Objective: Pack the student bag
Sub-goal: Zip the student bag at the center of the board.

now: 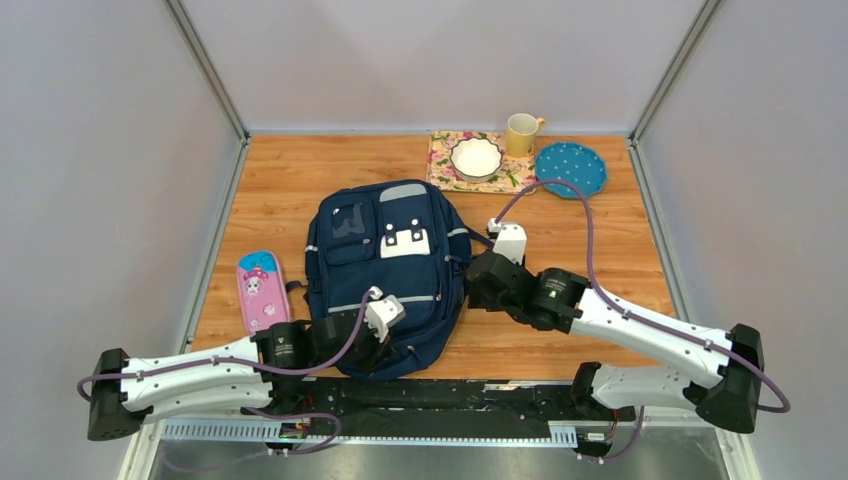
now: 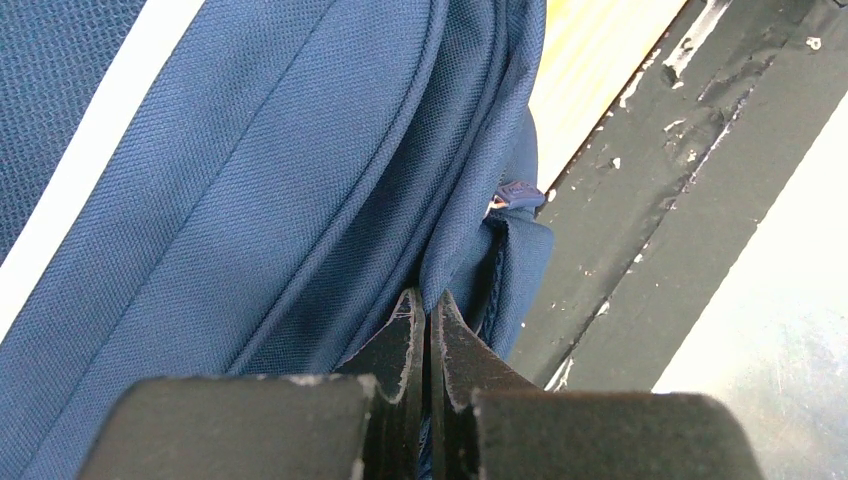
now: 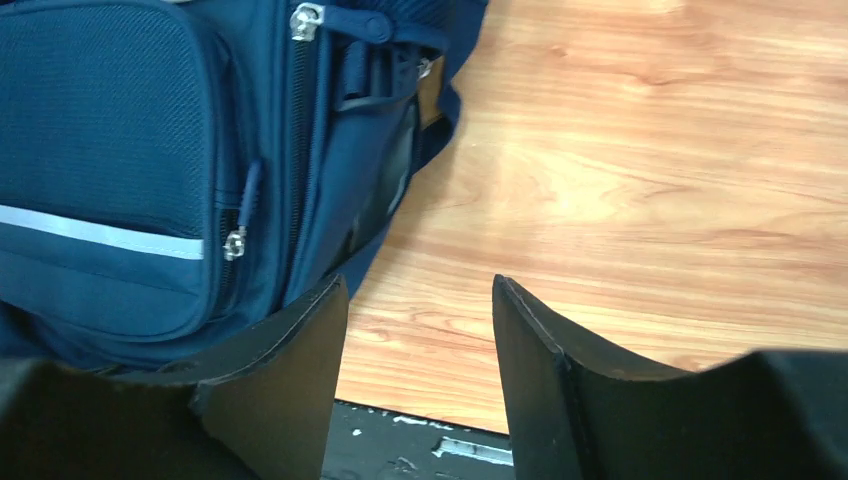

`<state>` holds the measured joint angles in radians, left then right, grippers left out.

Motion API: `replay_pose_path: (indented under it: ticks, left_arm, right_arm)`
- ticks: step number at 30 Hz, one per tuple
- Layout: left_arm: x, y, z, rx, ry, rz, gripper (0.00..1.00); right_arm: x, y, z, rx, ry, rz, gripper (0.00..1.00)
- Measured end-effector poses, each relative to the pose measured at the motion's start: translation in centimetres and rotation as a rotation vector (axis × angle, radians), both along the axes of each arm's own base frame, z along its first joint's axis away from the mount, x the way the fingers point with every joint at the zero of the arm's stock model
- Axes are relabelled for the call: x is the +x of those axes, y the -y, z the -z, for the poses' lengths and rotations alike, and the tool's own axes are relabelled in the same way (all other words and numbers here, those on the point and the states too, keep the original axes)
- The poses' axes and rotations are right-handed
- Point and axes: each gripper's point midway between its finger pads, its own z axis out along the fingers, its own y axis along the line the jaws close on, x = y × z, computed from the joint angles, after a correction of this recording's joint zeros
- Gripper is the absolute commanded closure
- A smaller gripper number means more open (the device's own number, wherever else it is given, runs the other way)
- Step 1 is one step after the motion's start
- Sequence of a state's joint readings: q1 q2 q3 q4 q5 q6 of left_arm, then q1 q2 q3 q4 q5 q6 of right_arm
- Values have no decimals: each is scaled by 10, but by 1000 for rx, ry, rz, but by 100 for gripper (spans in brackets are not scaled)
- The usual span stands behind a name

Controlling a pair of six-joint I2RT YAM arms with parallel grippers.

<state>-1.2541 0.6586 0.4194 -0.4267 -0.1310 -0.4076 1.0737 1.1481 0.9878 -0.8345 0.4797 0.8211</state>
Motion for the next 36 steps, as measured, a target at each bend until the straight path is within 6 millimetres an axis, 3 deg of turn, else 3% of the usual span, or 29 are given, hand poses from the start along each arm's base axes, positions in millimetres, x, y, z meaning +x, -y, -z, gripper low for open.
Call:
replay_pose_path:
  ticks: [6, 14, 23, 29, 33, 36]
  left_arm:
    - [0, -4, -1, -1, 4, -9, 100]
    - [-1, -3, 3, 15, -6, -4, 100]
    - [-1, -2, 3, 13, -7, 0, 100]
    - [-1, -3, 3, 17, -8, 0, 100]
    - [-1, -3, 3, 14, -7, 0, 100]
    - [-1, -3, 2, 14, -5, 1, 100]
  right_arm:
    - [-5, 17, -9, 25, 46, 7, 41]
    - [-22, -15, 23, 231, -40, -54, 41]
    - [19, -46, 31, 441, -95, 13, 41]
    - [19, -56, 49, 425, -178, 9, 44]
    - [18, -58, 49, 438, -186, 13, 62]
    - [18, -61, 50, 445, -198, 9, 86]
